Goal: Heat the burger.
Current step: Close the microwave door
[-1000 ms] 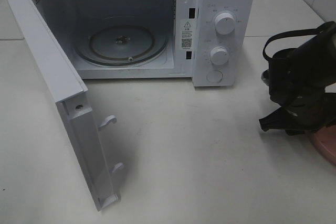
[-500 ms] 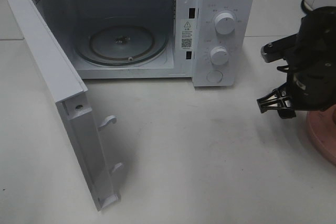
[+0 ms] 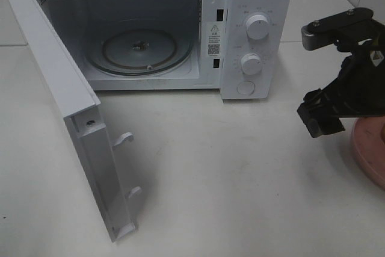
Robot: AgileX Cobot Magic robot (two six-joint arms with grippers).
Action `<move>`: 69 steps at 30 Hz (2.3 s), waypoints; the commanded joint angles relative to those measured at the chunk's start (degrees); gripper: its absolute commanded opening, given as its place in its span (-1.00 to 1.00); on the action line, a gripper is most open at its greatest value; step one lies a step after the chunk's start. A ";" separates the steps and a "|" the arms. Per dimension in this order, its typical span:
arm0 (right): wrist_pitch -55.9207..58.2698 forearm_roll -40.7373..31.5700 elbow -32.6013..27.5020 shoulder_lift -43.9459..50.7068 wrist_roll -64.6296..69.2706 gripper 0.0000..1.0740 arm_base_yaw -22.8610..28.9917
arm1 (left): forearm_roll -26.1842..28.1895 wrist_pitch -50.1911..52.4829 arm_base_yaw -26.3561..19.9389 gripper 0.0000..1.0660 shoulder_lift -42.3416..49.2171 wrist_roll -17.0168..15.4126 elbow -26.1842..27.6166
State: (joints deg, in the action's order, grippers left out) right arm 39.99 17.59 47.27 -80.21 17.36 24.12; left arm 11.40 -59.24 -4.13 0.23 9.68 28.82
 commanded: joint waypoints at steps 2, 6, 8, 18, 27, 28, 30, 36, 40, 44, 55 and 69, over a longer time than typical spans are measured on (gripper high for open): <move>2.69 -7.05 0.17 5.21 -8.19 0.49 0.06 | 0.11 0.06 0.17 0.88 1.38 -0.06 -0.23; 5.27 -10.43 0.17 11.29 -10.31 0.47 0.06 | 0.11 0.06 0.17 0.88 1.38 -0.06 -0.23; 6.42 -10.60 0.17 13.64 -10.60 0.45 0.06 | 0.11 0.06 0.17 0.88 1.38 -0.06 -0.23; 13.52 -10.66 0.11 26.07 -12.15 0.42 0.06 | 0.11 0.06 0.17 0.88 1.38 -0.06 -0.23; 15.76 -10.43 -4.01 41.37 -12.43 0.42 -0.11 | 0.11 0.06 0.17 0.88 1.38 -0.06 -0.23; 15.76 -10.43 -4.01 41.37 -12.43 0.42 -0.11 | 0.11 0.06 0.17 0.88 1.38 -0.06 -0.23; 15.76 -10.43 -5.84 44.52 -12.43 0.42 -0.17 | 0.11 0.06 0.17 0.88 1.38 -0.06 -0.23; 15.81 -10.71 -10.66 54.09 -12.49 0.42 -6.02 | 0.11 0.06 0.17 0.88 1.38 -0.06 -0.23; 16.96 -10.83 -14.27 62.17 -12.49 0.42 -10.03 | 0.11 0.06 0.17 0.88 1.38 -0.06 -0.23; 17.76 -11.17 -15.87 66.52 -12.49 0.42 -11.92 | 0.11 0.06 0.17 0.88 1.38 -0.06 -0.23; 19.19 -12.66 -18.28 82.10 -13.46 0.42 -13.41 | 0.00 0.06 0.17 0.88 1.38 -0.06 -0.23; 19.19 -12.89 -18.28 81.99 -13.52 0.42 -13.41 | -0.17 0.06 0.17 0.88 1.38 -0.06 -0.23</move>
State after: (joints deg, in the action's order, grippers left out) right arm 59.42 4.64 29.05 0.23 4.41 11.17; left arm 11.29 -59.24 -4.13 0.23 9.68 28.82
